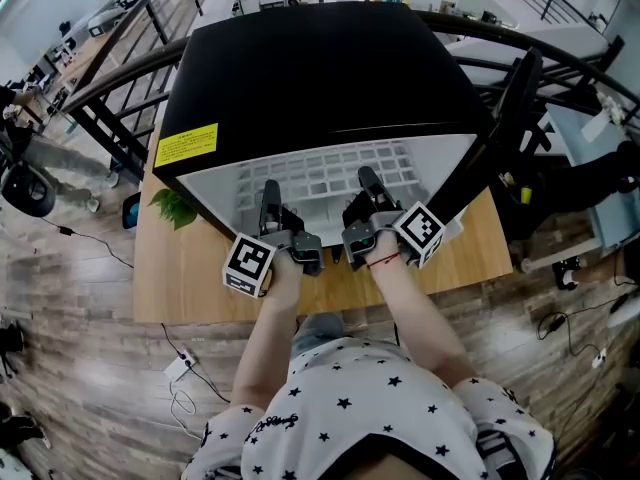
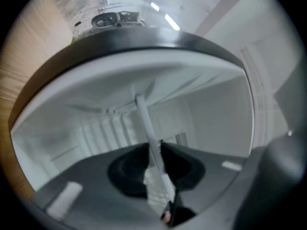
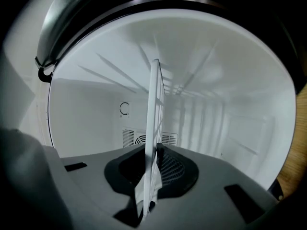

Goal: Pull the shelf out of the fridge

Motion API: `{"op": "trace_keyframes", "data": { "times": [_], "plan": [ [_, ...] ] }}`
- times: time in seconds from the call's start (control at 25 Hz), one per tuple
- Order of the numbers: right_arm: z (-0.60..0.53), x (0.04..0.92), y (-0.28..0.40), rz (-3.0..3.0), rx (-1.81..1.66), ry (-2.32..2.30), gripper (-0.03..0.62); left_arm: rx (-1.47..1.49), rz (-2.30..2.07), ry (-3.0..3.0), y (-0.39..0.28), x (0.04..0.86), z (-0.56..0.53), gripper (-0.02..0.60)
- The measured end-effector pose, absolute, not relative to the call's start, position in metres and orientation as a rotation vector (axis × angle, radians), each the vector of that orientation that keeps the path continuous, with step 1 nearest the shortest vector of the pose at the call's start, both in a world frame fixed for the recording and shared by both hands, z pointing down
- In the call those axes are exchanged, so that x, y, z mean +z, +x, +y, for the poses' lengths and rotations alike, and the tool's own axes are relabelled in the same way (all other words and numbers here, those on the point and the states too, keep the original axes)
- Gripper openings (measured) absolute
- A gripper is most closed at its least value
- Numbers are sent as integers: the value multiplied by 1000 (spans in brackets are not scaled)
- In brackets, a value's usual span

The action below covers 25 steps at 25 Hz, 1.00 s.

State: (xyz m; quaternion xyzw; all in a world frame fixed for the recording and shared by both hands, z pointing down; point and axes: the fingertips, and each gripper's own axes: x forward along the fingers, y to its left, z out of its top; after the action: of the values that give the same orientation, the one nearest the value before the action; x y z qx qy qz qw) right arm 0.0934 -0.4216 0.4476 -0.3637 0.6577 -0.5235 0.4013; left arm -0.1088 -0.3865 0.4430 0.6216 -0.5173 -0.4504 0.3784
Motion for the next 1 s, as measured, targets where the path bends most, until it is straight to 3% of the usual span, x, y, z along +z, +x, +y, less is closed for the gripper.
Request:
{"op": "trace_keyframes", "data": {
  "times": [1.0],
  "plan": [
    [-419,447,93,1662,-1348,-948,43,-1180,-1289,1494,-110,444,-384,44]
  ]
}}
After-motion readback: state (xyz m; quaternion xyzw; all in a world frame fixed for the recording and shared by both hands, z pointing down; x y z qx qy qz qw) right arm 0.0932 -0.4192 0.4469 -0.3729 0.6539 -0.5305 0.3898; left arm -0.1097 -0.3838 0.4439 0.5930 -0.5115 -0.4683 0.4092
